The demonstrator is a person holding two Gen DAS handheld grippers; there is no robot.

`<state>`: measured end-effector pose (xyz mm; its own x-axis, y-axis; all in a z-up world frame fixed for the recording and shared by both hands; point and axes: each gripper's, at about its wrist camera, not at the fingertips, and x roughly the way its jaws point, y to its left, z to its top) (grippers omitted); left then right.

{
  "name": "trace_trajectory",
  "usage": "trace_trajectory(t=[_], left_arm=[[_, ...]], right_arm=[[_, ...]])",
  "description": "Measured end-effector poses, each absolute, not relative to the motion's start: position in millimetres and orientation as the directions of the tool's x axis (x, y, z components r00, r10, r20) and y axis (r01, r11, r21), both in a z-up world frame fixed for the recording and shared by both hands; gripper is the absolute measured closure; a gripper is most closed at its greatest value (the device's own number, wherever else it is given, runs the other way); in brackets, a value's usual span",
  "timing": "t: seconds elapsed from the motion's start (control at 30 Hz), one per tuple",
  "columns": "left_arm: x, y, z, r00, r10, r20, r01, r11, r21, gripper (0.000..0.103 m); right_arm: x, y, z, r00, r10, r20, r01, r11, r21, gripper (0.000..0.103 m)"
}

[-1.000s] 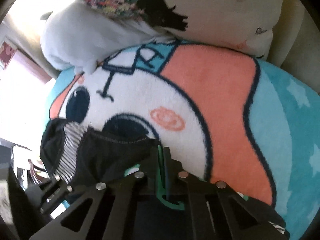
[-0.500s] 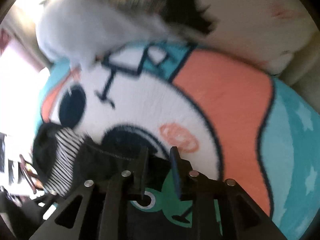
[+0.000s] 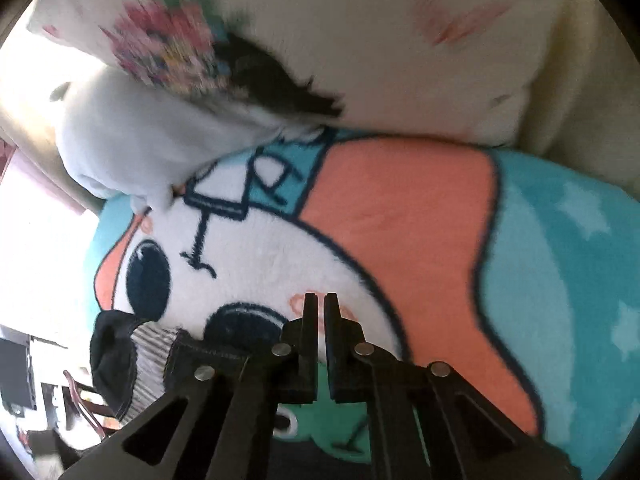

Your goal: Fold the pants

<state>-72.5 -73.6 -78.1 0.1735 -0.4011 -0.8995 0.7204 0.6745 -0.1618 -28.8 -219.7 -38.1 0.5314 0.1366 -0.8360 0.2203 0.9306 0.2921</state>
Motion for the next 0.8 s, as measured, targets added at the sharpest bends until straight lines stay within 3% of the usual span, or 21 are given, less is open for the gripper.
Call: trace_trajectory(t=[0.17,0.3,0.53,0.63,0.8], left_arm=[[-74.3,-77.4,-80.3,0.167,-0.399,-0.902,0.724,0.671,-0.162,0.032],[-77.8,-79.8,-81.3,0.177,-0.387,-0.905,0.729,0.669,-0.144,0.031],[-79.0,-78.7,-81.7,0.168,-0.393,-0.904,0.724,0.672,-0.158,0.031],[-78.3,-78.3,-80.6,0.169,-0.391,-0.905,0.72,0.675,-0.157,0.03],[-77.2,-83.9,-81.8,0.171,-0.363,-0.916,0.727,0.674,-0.131,0.029]], right_arm=[[-42.9,-202.3,-50.6,0.494,0.322,-0.808,0.168,0.876,0.452,0.099],[-25.7,-198.5,-80.5,0.446,0.302,-0.842,0.208,0.88,0.426,0.1],[-54.5,-201.5,-46.8,0.516,0.238,-0.823,0.201,0.9,0.387,0.099],[-63.9,-201.0,-64.6,0.474,0.266,-0.839,0.219,0.888,0.405,0.084],[-57.1,-222.2,-75.8,0.483,0.314,-0.817,0.278,0.83,0.484,0.084]])
